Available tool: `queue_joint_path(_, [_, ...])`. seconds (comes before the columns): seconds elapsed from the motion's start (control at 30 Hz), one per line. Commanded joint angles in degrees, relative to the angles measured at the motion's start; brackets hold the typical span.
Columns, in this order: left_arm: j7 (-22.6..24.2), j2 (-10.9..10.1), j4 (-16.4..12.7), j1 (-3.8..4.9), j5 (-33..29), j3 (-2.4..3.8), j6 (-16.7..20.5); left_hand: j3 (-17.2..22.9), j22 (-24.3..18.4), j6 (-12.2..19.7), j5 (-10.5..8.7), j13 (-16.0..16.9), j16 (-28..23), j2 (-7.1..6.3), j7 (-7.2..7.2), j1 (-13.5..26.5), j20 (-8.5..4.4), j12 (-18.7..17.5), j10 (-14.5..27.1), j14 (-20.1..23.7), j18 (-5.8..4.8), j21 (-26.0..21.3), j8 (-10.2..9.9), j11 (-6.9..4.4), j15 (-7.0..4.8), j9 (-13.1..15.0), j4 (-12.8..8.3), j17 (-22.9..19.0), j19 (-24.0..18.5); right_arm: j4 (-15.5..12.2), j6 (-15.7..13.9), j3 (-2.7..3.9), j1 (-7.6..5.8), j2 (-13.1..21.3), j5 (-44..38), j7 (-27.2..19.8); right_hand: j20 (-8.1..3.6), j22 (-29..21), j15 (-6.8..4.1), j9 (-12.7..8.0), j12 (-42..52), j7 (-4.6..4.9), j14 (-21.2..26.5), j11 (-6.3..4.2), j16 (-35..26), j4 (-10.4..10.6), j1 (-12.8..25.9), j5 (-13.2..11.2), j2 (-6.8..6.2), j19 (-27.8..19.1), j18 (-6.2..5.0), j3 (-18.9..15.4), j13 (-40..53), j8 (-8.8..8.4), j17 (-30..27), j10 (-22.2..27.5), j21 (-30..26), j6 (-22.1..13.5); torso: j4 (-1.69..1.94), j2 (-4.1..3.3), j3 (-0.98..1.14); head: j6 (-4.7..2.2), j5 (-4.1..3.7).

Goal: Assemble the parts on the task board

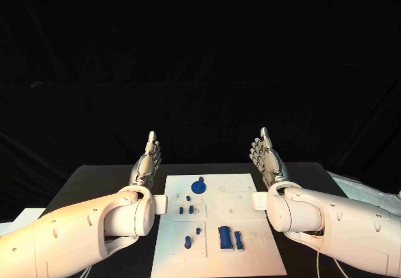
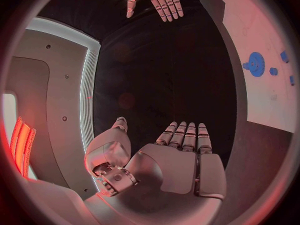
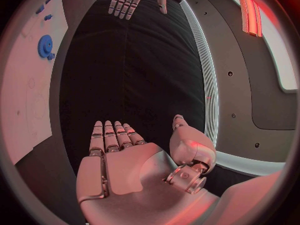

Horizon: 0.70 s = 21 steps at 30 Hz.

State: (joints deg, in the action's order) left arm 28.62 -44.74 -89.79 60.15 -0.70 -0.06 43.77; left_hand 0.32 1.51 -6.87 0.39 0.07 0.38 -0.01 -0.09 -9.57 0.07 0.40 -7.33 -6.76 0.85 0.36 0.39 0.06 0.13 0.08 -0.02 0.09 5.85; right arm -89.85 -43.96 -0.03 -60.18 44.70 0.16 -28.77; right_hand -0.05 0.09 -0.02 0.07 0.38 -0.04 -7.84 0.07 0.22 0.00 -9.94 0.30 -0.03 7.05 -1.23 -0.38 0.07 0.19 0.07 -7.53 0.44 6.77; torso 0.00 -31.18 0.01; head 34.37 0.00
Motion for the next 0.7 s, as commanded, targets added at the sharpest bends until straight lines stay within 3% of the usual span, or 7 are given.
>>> queue_joint_path(0.03, [1.17, 0.05, -0.16, 0.02, 0.70, 0.06, 0.35, -0.32, -1.51, 2.16, -0.39, -0.07, -0.38, 0.01, 0.09, 2.97, -0.07, -0.40, 2.32, 2.16, -0.85, -0.36, -0.39, -0.06, -0.13, -0.08, 0.02, -0.09, -5.85, -0.11, -0.16, 0.03, 0.02, -0.01, -0.16, -1.03, 0.05, -0.09, 0.02, -0.07, -0.38, 0.04, 2.43, -0.07, -0.22, 0.00, 3.04, -0.30, 0.03, -2.31, 1.23, 0.38, -0.07, -0.19, -0.07, 2.41, -0.44, -2.15, 0.00, 0.00, -0.01, 0.01, 0.00])
queue_joint_path(0.07, [1.17, 0.05, -0.16, 0.02, 0.70, 0.06, 0.35, -0.32, -1.51, 2.34, -0.39, -0.07, -0.38, 0.01, 0.09, 3.21, -0.07, -0.40, 2.68, 2.36, -0.85, -0.36, -0.39, -0.06, -0.13, -0.08, 0.02, -0.09, -5.85, -0.11, -0.16, 0.03, 0.02, -0.01, -0.16, -1.03, 0.05, -0.09, 0.02, -0.07, -0.38, 0.04, 3.42, -0.07, -0.22, 0.00, 4.26, -0.30, 0.03, -7.05, 1.23, 0.38, -0.07, -0.19, -0.07, 3.31, -0.44, -6.77, 0.00, 0.00, -0.01, 0.01, 0.00])
queue_joint_path(0.17, [1.17, 0.05, -0.16, 0.02, 0.70, 0.06, 0.35, -0.32, -1.51, 2.81, -0.39, -0.07, -0.38, 0.01, 0.09, 3.79, -0.07, -0.40, 3.05, 2.73, -0.85, -0.36, -0.39, -0.06, -0.13, -0.08, 0.02, -0.09, -5.85, -0.11, -0.16, 0.03, 0.02, -0.01, -0.16, -1.03, 0.05, -0.09, 0.02, -0.07, -0.38, 0.04, 7.84, -0.07, -0.22, 0.00, 9.94, -0.30, 0.03, -7.05, 1.23, 0.38, -0.07, -0.19, -0.07, 7.53, -0.44, -6.77, 0.00, 0.00, -0.01, 0.01, 0.00])
queue_joint_path(0.23, [1.17, 0.05, -0.16, 0.02, 0.70, 0.06, 0.35, -0.32, -1.51, 6.87, -0.39, -0.07, -0.38, 0.01, 0.09, 4.24, -0.07, -0.40, 3.26, 6.76, -0.85, -0.36, -0.39, -0.06, -0.13, -0.08, 0.02, -0.09, -5.85, -0.11, -0.16, 0.03, 0.02, -0.01, -0.16, -1.03, 0.05, -0.09, 0.02, -0.07, -0.38, 0.04, 7.84, -0.07, -0.22, 0.00, 9.94, -0.30, 0.03, -7.05, 1.23, 0.38, -0.07, -0.19, -0.07, 7.53, -0.44, -6.77, 0.00, 0.00, -0.01, 0.01, 0.00])
queue_joint_path(0.3, [1.17, 0.05, -0.16, 0.02, 0.70, 0.06, 0.35, -0.32, -1.51, 6.87, -0.39, -0.07, -0.38, 0.01, 0.09, 5.11, -0.07, -0.40, 7.33, 6.76, -0.85, -0.36, -0.39, -0.06, -0.13, -0.08, 0.02, -0.09, -5.85, -0.11, -0.16, 0.03, 0.02, -0.01, -0.16, -1.03, 0.05, -0.09, 0.02, -0.07, -0.38, 0.04, 7.84, -0.07, -0.22, 0.00, 9.94, -0.30, 0.03, -7.05, 1.23, 0.38, -0.07, -0.19, -0.07, 7.53, -0.44, -6.77, 0.00, 0.00, -0.01, 0.01, 0.00])
queue_joint_path(0.33, [1.17, 0.05, -0.16, 0.02, 0.70, 0.06, 0.35, -0.32, -1.51, 6.87, -0.39, -0.07, -0.38, 0.01, 0.09, 9.57, -0.07, -0.40, 7.33, 6.76, -0.85, -0.36, -0.39, -0.06, -0.13, -0.08, 0.02, -0.09, -5.85, -0.11, -0.16, 0.03, 0.02, -0.01, -0.16, -1.03, 0.05, -0.09, 0.02, -0.07, -0.38, 0.04, 7.84, -0.07, -0.22, 0.00, 9.94, -0.30, 0.03, -7.05, 1.23, 0.38, -0.07, -0.19, -0.07, 7.53, -0.44, -6.77, 0.00, 0.00, -0.01, 0.01, 0.00])
queue_joint_path(0.7, [1.17, 0.05, -0.16, 0.02, 0.70, 0.06, 0.35, -0.32, -1.51, 6.87, -0.39, -0.07, -0.38, 0.01, 0.09, 9.57, -0.07, -0.40, 7.33, 6.76, -0.85, -0.36, -0.39, -0.06, -0.13, -0.08, 0.02, -0.09, -5.85, -0.11, -0.16, 0.03, 0.02, -0.01, -0.16, -1.03, 0.05, -0.09, 0.02, -0.07, -0.38, 0.04, 7.84, -0.07, -0.22, 0.00, 9.94, -0.30, 0.03, -7.05, 1.23, 0.38, -0.07, -0.19, -0.07, 7.53, -0.44, -6.77, 0.00, 0.00, -0.01, 0.01, 0.00])
